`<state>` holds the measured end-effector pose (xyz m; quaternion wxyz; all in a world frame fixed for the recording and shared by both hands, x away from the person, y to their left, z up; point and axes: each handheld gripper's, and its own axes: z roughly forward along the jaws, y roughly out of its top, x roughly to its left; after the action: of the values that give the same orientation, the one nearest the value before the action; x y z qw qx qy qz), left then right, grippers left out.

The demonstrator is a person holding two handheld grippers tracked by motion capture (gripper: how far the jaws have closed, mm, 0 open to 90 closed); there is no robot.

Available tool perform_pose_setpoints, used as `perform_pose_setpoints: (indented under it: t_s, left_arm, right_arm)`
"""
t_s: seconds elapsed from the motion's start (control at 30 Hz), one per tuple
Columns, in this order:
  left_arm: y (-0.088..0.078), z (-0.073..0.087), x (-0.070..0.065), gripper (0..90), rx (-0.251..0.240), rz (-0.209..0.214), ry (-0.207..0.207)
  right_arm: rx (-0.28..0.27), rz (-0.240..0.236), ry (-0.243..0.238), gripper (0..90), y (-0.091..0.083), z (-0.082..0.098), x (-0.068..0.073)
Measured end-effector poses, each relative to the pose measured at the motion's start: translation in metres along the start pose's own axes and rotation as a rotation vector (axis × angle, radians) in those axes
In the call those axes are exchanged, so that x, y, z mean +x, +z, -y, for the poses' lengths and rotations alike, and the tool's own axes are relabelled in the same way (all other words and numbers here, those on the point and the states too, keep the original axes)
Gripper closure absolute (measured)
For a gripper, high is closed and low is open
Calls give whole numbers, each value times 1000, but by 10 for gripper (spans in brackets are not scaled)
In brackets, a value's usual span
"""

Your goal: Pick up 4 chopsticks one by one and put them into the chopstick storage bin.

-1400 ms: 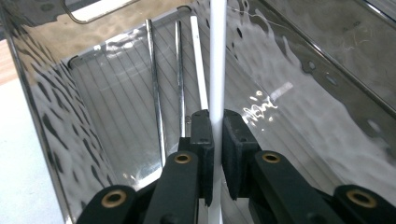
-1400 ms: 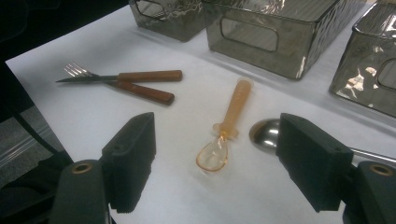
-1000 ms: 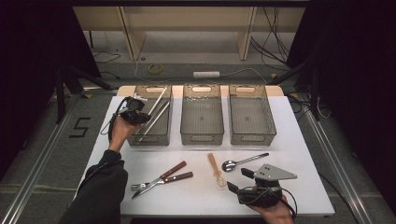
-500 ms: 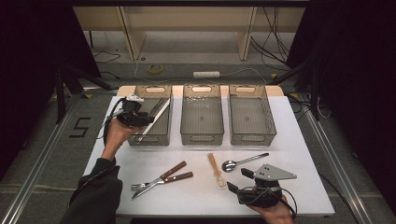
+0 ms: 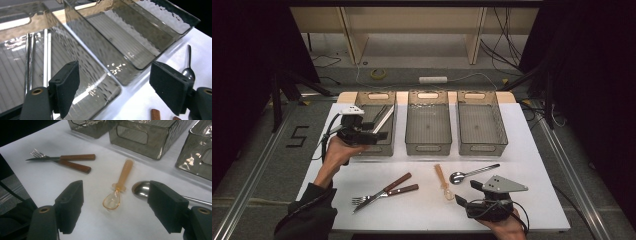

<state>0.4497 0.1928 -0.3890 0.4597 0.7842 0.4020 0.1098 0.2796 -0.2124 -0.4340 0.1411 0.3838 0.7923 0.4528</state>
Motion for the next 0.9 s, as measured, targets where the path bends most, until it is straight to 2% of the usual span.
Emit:
perform_pose_setpoints:
  t_s: [0.2, 0.33, 0.43, 0.7, 0.77, 0.9]
  left_arm:
    - [-2, 10, -20, 199, -2, 32, 38]
    - [-4, 18, -32, 182, -27, 48, 66]
    - [-6, 22, -38, 175, -28, 56, 64]
    - [-12, 33, -46, 157, -30, 83, 57]
    - [-13, 38, -46, 158, -37, 75, 61]
    - [-15, 44, -48, 161, -55, 86, 59]
  right_arm:
    - [11, 7, -2, 298, 0, -1, -5]
    - [24, 9, -8, 298, 0, -3, -13]
    - [39, 7, -14, 298, 0, -5, -21]
    - [120, 8, -70, 298, 8, -12, -43]
    - [154, 2, -91, 300, 10, -16, -50]
    - [217, -9, -132, 304, 17, -22, -62]
